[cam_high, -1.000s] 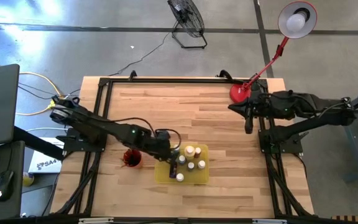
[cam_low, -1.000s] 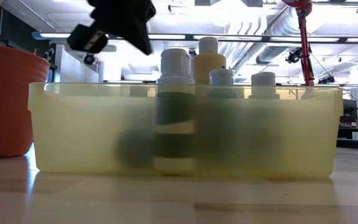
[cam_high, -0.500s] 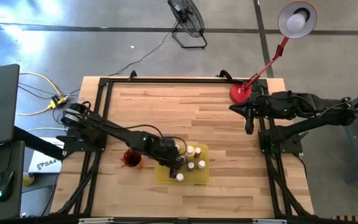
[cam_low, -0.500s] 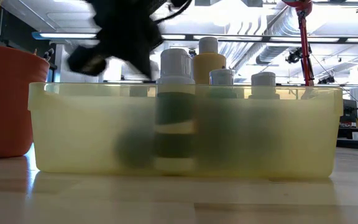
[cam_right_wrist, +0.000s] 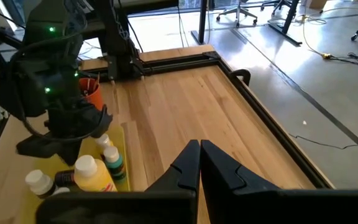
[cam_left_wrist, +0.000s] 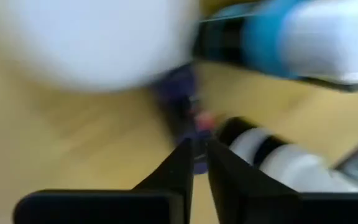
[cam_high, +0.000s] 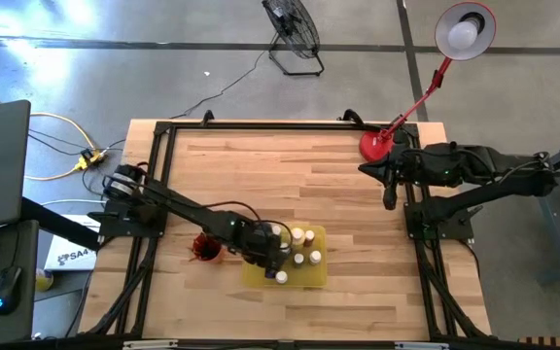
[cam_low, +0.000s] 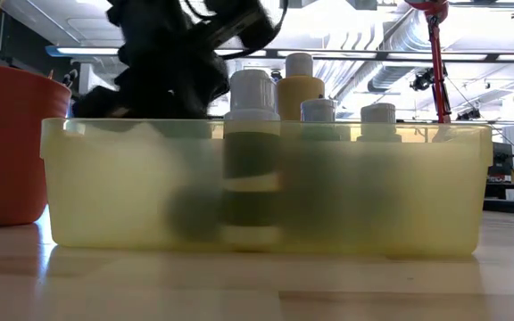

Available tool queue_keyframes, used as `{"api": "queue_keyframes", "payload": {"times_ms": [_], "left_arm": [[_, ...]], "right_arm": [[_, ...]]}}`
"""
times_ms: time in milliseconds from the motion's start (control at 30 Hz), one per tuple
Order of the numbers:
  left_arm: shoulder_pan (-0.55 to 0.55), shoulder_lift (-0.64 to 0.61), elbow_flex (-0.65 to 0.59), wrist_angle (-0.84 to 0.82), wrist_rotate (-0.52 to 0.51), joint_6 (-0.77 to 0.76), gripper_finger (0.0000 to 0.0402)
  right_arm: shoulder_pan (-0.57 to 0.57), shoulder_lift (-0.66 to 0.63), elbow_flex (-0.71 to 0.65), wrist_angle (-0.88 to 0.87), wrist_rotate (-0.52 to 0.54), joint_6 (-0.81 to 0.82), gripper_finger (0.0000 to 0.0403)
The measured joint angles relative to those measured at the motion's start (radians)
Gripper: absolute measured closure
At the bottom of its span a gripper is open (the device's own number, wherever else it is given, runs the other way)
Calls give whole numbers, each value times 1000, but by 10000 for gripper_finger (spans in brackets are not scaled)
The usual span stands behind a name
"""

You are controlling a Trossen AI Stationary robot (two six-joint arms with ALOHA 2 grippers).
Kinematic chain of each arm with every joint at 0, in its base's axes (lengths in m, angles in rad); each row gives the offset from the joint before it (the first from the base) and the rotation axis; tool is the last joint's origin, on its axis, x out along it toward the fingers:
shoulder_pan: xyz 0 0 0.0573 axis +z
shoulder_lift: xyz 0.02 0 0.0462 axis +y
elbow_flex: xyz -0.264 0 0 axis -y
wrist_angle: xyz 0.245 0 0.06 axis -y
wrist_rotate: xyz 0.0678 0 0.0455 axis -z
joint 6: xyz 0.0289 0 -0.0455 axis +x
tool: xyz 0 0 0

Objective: Pick & Place Paint Supplies
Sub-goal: Return to Home Position

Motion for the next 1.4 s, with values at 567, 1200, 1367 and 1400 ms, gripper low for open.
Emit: {"api": "queue_keyframes", "payload": {"times_ms": [567,1200,1367,1400], "left_arm": [[0,14,2,6,-52,-21,258],[0,73,3,60,-60,-30,242],[0,87,4,63,-47,-44,242],[0,87,4,65,-45,-45,242]], "right_arm": [[0,0,0,-1,0,0,398],[0,0,0,0,0,-23,398],[0,0,0,-1,0,-23,398],[0,0,0,0,0,-23,398]]}}
